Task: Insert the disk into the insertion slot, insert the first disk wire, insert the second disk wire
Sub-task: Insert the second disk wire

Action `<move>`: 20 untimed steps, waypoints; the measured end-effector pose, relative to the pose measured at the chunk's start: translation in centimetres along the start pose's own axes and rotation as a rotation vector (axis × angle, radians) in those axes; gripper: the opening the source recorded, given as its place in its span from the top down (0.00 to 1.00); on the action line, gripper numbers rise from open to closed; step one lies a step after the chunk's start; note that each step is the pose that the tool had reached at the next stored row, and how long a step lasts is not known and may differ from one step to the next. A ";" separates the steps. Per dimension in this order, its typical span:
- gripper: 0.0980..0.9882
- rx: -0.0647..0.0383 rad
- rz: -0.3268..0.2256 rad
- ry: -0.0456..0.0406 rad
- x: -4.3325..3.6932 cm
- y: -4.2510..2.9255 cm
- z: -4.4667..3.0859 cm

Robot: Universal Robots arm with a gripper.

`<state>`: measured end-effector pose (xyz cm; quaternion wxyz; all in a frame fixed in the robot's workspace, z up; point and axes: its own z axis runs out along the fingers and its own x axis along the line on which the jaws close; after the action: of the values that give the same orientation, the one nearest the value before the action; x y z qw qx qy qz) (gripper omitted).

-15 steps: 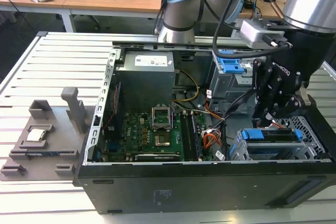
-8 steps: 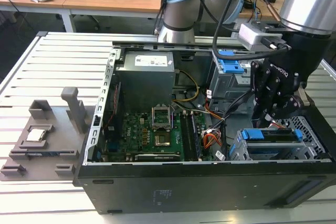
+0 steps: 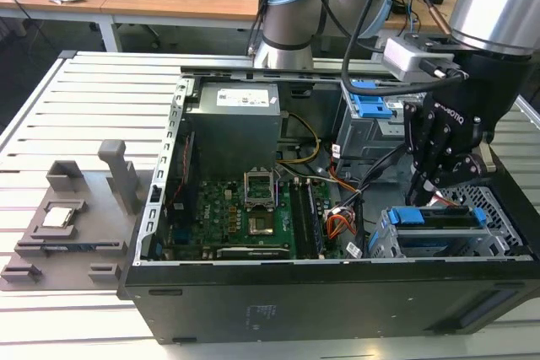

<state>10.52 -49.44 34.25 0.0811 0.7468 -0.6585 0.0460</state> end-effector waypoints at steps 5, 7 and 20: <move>0.94 -0.001 0.000 0.0045 0.07 -0.54 -0.03; 0.94 -0.002 -0.001 -0.0092 0.16 -1.20 -0.04; 0.94 0.018 -0.007 -0.1665 3.56 -0.94 0.34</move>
<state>11.90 -52.87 34.49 0.0197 0.7511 -0.6598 -0.0108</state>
